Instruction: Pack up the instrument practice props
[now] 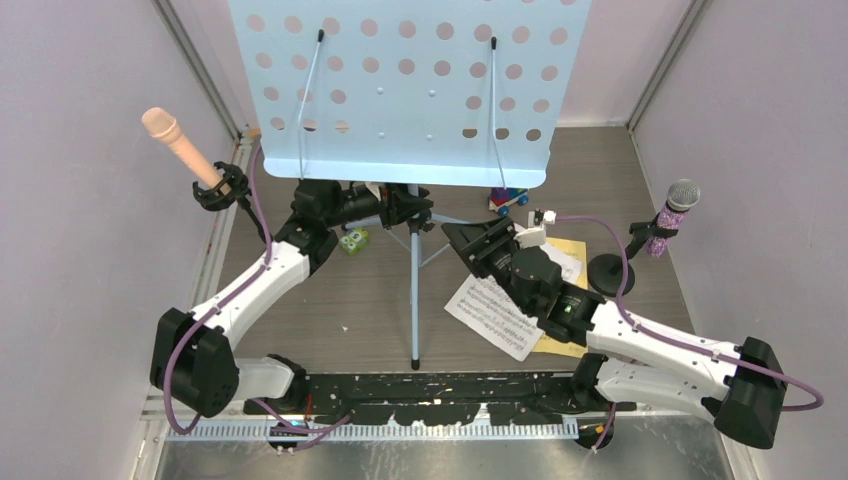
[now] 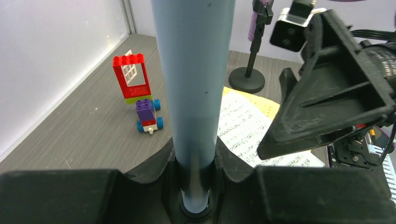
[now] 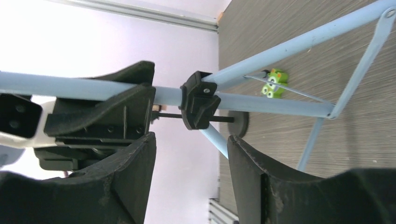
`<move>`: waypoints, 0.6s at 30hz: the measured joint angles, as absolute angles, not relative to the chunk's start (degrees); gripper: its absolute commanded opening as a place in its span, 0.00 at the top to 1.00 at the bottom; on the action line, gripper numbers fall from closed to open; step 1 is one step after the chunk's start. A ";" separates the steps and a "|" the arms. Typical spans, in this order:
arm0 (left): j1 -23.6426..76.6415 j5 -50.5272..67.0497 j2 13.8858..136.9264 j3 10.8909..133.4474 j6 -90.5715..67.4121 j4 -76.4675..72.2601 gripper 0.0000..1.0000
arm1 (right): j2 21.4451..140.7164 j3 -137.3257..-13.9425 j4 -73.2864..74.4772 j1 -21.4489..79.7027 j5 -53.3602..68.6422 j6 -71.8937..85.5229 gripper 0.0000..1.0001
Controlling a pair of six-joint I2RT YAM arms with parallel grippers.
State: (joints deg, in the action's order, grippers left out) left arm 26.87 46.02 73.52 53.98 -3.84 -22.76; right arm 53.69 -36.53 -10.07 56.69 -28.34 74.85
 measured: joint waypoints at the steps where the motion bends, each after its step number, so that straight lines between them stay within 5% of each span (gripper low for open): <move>1: 26.87 46.28 73.65 54.33 -3.66 -22.26 1.00 | 54.24 -36.18 -11.46 55.55 -26.76 76.69 0.40; 18: 26.87 46.72 73.82 54.61 -3.01 -21.80 1.00 | 62.04 -33.36 -21.52 49.76 -15.40 87.50 0.49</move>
State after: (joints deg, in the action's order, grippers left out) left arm 26.87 46.72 73.82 54.61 -3.01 -21.80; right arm 62.04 -33.36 -21.52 49.76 -15.40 87.50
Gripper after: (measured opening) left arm 0.249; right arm 0.504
